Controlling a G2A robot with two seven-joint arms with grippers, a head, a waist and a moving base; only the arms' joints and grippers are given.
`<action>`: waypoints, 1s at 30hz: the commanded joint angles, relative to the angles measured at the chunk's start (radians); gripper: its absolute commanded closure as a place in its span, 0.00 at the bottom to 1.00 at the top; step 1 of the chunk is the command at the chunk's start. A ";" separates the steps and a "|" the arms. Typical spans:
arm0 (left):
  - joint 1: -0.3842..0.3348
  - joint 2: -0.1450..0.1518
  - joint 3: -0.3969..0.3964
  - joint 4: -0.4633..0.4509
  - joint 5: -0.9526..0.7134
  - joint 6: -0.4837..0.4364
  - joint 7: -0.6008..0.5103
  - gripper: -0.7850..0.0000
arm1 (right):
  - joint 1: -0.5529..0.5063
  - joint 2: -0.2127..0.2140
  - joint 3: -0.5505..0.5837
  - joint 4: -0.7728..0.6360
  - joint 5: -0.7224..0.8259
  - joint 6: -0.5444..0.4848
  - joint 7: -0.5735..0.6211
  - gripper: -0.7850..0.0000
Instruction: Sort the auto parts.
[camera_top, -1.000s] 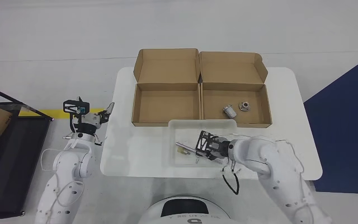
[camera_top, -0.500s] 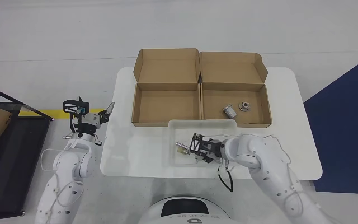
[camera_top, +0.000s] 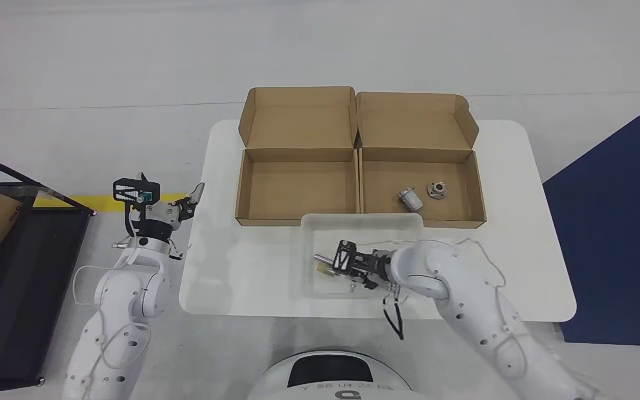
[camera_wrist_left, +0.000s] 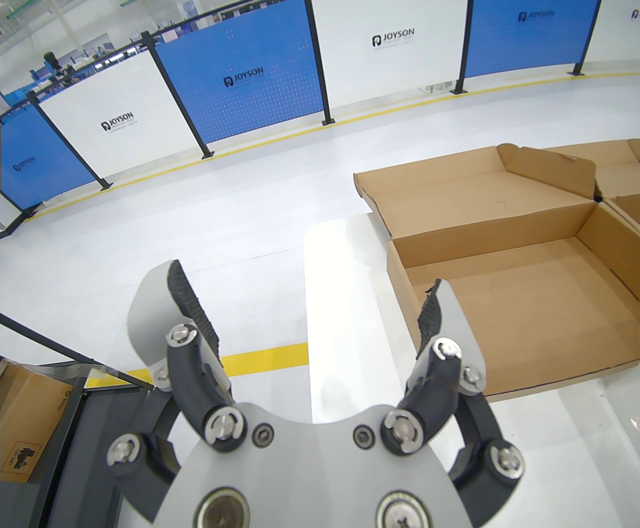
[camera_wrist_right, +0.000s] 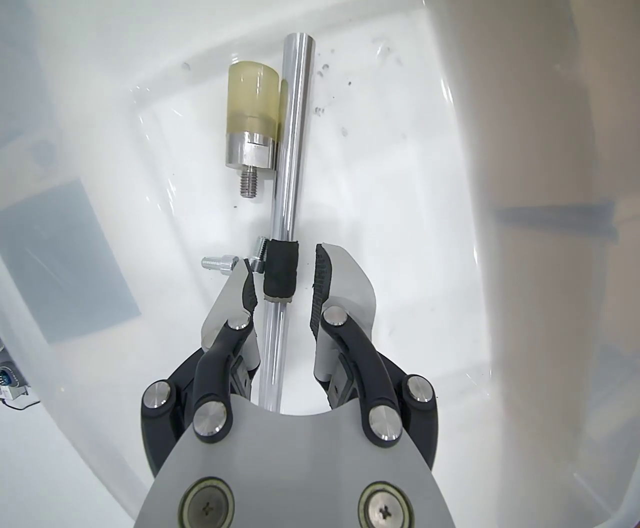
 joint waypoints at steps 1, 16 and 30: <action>0.000 0.000 0.000 0.000 0.000 0.000 0.000 0.00 | 0.007 -0.002 -0.010 0.004 -0.006 0.015 0.006 0.71; 0.000 0.000 0.000 0.000 0.000 0.000 0.000 0.00 | 0.036 -0.003 -0.016 0.025 0.001 0.074 0.029 0.78; 0.000 0.000 0.000 0.000 0.000 0.000 0.000 0.00 | 0.089 -0.021 -0.086 0.073 -0.002 0.107 0.066 0.93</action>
